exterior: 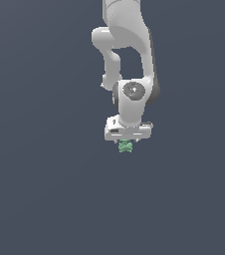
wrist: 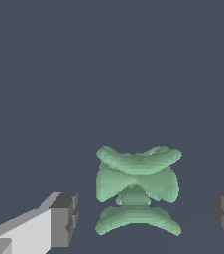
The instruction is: Pick up the object and move it to a goal position.
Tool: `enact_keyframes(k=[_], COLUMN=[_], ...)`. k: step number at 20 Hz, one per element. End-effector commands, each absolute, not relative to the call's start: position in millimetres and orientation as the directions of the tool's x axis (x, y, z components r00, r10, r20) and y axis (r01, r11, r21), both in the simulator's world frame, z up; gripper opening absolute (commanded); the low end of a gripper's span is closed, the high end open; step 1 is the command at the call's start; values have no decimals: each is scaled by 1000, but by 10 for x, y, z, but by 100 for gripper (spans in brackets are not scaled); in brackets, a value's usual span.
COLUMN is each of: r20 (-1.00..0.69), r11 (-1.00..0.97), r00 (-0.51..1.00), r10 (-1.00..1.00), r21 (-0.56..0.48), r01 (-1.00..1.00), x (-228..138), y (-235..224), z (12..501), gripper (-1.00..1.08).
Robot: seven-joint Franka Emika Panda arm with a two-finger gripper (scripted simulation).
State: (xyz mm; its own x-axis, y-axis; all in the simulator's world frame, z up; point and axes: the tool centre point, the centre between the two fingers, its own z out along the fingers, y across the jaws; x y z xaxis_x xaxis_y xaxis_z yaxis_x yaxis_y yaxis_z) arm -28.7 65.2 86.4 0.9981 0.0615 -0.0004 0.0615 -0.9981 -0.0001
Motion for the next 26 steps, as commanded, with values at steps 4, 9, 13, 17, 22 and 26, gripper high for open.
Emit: enact_keyframes(k=[4, 9, 13, 17, 22, 26], r20=[-1, 0, 0, 0, 0, 1], r11=[-998, -998, -998, -998, -998, -998], r00=[998, 998, 998, 998, 998, 998], r10=[61, 61, 61, 61, 61, 61], r21=[0, 0, 0, 0, 0, 0], r01=[61, 61, 61, 61, 61, 61], x=[-301, -304, -297, -297, -297, -291], y=[656, 660, 662, 662, 662, 661], z=[638, 443, 401, 401, 401, 423], gripper=[100, 100, 100, -100, -100, -100])
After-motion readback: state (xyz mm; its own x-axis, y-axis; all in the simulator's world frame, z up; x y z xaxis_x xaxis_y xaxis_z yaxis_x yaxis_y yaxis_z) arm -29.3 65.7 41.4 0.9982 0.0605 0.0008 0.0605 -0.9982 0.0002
